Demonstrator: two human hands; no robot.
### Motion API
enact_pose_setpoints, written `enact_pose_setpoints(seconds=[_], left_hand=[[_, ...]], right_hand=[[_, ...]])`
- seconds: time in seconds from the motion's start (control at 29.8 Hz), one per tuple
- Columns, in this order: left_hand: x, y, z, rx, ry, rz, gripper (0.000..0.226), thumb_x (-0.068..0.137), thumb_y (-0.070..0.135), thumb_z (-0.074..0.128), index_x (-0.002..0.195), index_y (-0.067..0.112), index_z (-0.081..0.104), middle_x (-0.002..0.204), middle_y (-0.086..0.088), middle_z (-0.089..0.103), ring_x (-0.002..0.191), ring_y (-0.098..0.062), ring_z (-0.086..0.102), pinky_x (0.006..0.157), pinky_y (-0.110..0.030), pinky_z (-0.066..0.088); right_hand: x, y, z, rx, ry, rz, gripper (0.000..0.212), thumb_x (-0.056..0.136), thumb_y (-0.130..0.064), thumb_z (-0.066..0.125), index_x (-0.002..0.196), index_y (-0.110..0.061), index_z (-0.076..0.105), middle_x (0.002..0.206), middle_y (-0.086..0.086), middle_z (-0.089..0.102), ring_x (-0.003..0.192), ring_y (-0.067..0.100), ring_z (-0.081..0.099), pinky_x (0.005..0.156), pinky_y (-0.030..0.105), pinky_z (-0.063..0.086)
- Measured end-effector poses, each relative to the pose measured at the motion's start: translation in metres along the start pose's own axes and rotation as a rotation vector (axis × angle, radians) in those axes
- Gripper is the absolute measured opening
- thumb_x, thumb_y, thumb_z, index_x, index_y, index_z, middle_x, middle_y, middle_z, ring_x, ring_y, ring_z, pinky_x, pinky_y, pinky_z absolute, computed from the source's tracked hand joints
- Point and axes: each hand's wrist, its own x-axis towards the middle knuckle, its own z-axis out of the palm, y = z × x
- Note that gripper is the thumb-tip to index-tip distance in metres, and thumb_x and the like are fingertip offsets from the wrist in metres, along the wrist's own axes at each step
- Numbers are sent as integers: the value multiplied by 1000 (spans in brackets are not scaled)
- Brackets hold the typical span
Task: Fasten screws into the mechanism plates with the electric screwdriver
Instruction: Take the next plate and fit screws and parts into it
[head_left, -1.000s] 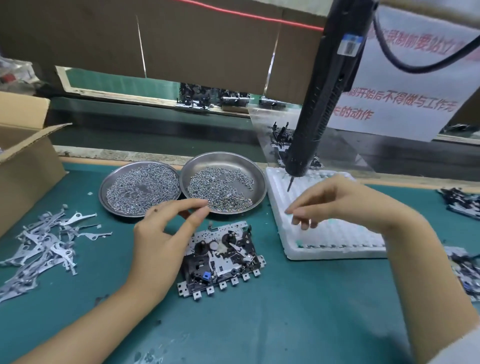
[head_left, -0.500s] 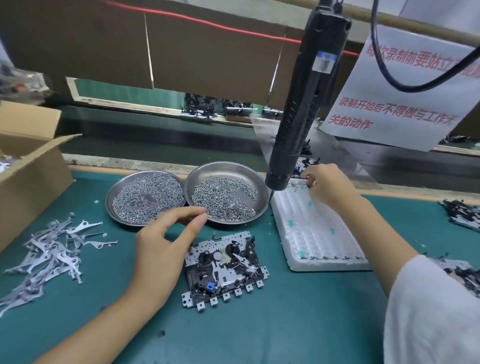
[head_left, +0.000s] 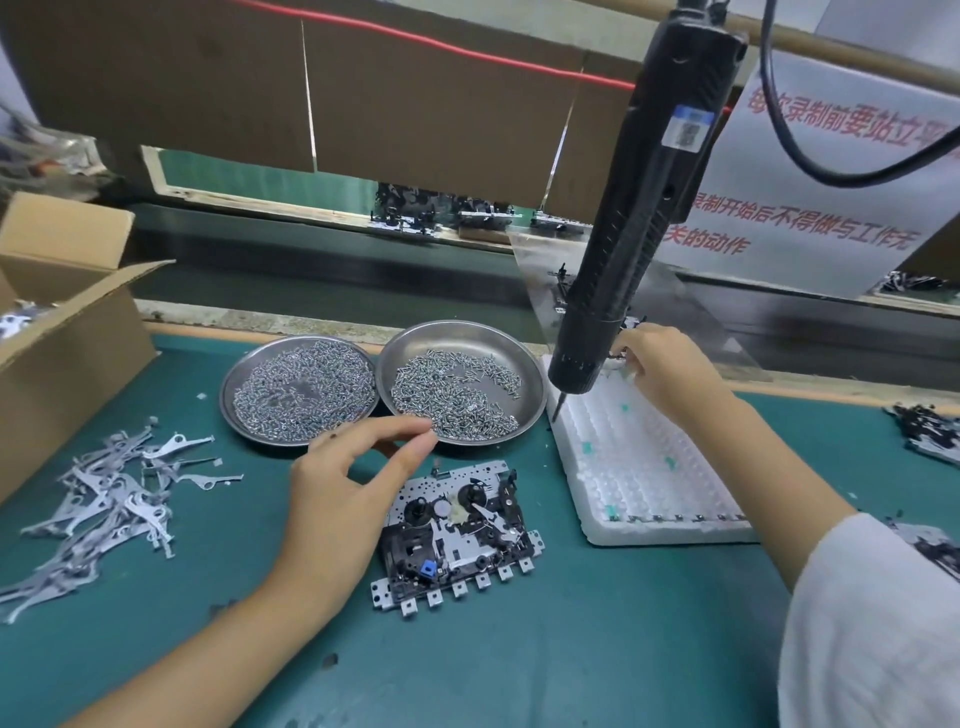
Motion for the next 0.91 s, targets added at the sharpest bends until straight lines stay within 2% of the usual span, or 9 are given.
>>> enact_pose_setpoints(seconds=[0.07, 0.13, 0.2, 0.27, 0.4, 0.54, 0.67, 0.81, 0.91], left_hand=[[-1, 1, 0, -12, 0, 0, 13, 70, 36, 70, 82, 39, 72, 84, 19, 69, 92, -16, 62, 88, -33, 47], [0, 2, 0, -19, -13, 6, 15, 69, 36, 70, 84, 39, 72, 84, 18, 69, 93, -16, 61, 88, -30, 46], [0, 1, 1, -10, -31, 16, 17, 69, 36, 70, 85, 39, 73, 85, 18, 69, 94, -15, 61, 90, -31, 44], [-1, 1, 1, 16, -55, 42, 16, 70, 35, 69, 86, 38, 73, 86, 19, 69, 94, -13, 60, 93, -32, 43], [-5, 2, 5, 107, -101, 161, 17, 72, 37, 66, 88, 43, 68, 93, 23, 66, 91, -6, 57, 88, -18, 40], [-6, 0, 6, 150, -165, 209, 18, 74, 35, 66, 87, 47, 70, 96, 22, 66, 92, -6, 54, 84, -13, 37], [-7, -3, 5, 128, -169, 164, 18, 73, 37, 68, 89, 45, 69, 87, 21, 67, 92, -10, 55, 82, -10, 37], [-7, -3, 5, 142, -171, 168, 21, 71, 39, 68, 91, 44, 68, 86, 22, 67, 92, -9, 54, 82, -9, 36], [-6, -3, 5, 137, -161, 169, 21, 70, 41, 67, 91, 43, 68, 85, 20, 68, 93, -10, 54, 83, -9, 36]], right_hand=[[-5, -3, -8, 94, 20, 65, 24, 78, 14, 46, 94, 10, 64, 93, 29, 60, 89, 43, 56, 80, 50, 44], [-26, -4, -22, 263, -7, 113, 14, 78, 13, 53, 81, 12, 67, 87, 29, 66, 85, 40, 61, 80, 46, 49], [-57, -12, -36, 607, -202, 154, 11, 80, 4, 66, 77, -4, 73, 78, 12, 73, 73, 22, 70, 73, 33, 55], [-85, -37, -46, 995, -376, 123, 14, 77, 0, 74, 76, -13, 75, 81, 9, 74, 73, 17, 72, 69, 24, 57], [-102, -99, -28, 1277, -220, 15, 24, 80, 5, 69, 82, -18, 74, 86, 12, 74, 75, 17, 69, 80, 27, 57], [-113, -120, -13, 1541, -195, 27, 22, 81, 6, 67, 85, -15, 74, 87, 6, 74, 75, 18, 70, 73, 22, 55], [-119, -126, -8, 1598, -153, 67, 14, 79, 5, 70, 87, -6, 72, 89, 12, 73, 77, 20, 70, 72, 21, 55], [-118, -127, -6, 1632, -115, 178, 24, 74, 3, 75, 90, -15, 71, 84, 5, 74, 74, 15, 71, 68, 18, 53], [-119, -128, -5, 1592, -106, 168, 23, 75, 0, 76, 91, -16, 74, 86, 4, 75, 79, 15, 72, 72, 19, 55]])
